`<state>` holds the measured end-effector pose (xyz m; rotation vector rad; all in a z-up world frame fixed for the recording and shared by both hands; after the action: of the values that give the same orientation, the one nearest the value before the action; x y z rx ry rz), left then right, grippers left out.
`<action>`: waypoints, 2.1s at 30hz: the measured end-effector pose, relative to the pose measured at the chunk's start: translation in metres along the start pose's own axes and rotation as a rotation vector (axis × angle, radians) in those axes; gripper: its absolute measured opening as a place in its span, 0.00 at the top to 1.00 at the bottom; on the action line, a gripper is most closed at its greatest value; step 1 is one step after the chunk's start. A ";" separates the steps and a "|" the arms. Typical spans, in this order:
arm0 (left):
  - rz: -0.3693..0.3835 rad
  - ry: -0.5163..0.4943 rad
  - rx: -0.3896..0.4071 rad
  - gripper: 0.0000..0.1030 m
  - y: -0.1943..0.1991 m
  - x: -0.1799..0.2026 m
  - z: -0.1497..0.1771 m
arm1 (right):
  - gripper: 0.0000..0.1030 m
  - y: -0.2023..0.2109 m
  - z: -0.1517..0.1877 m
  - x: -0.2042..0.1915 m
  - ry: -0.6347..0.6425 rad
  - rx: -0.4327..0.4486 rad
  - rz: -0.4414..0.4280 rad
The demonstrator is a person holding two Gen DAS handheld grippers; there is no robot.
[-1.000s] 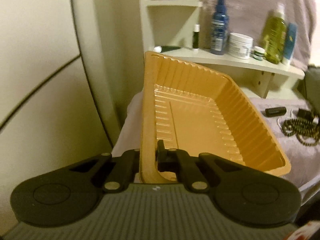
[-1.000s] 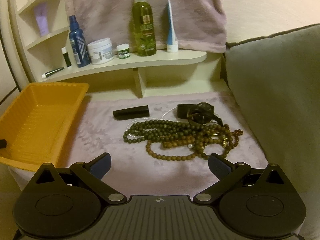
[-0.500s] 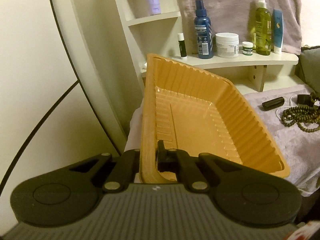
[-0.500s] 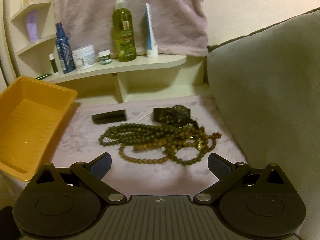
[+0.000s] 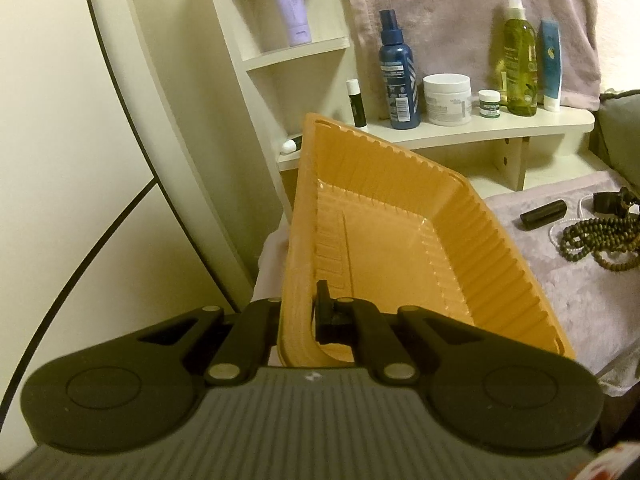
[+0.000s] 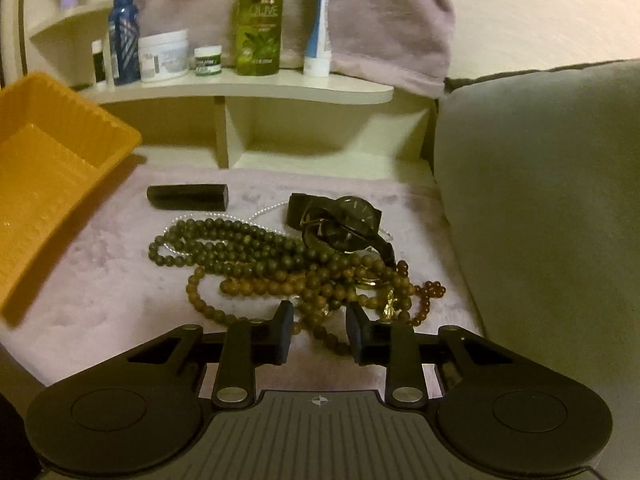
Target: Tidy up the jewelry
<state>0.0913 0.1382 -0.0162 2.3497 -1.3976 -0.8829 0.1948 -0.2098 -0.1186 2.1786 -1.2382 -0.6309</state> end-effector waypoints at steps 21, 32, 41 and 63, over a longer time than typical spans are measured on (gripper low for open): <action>0.018 -0.002 0.016 0.97 0.004 0.001 -0.002 | 0.93 0.061 -0.036 -0.024 0.014 0.160 -0.059; 0.020 0.010 0.014 0.97 0.005 0.000 0.002 | 0.93 0.038 -0.077 -0.157 0.063 0.172 -0.505; 0.027 0.015 0.013 0.97 0.004 -0.001 0.002 | 0.92 -0.006 -0.063 -0.199 0.034 0.082 -0.646; 0.008 0.011 0.010 0.97 0.005 0.002 0.000 | 0.46 0.042 -0.023 0.006 -0.118 0.170 -0.065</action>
<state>0.0890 0.1338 -0.0144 2.3510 -1.4094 -0.8622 0.1867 -0.2272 -0.0745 2.3585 -1.3297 -0.7131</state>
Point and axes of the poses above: each gripper's, at about its wrist camera, not at the fingertips, and y roughly against the way its jaws point, x to its right, z to its underside, the point moved 5 cm from there along -y, roughly the way its jaws point, and after that the axes turned 12 degrees about -z, right-handed, at the moved point
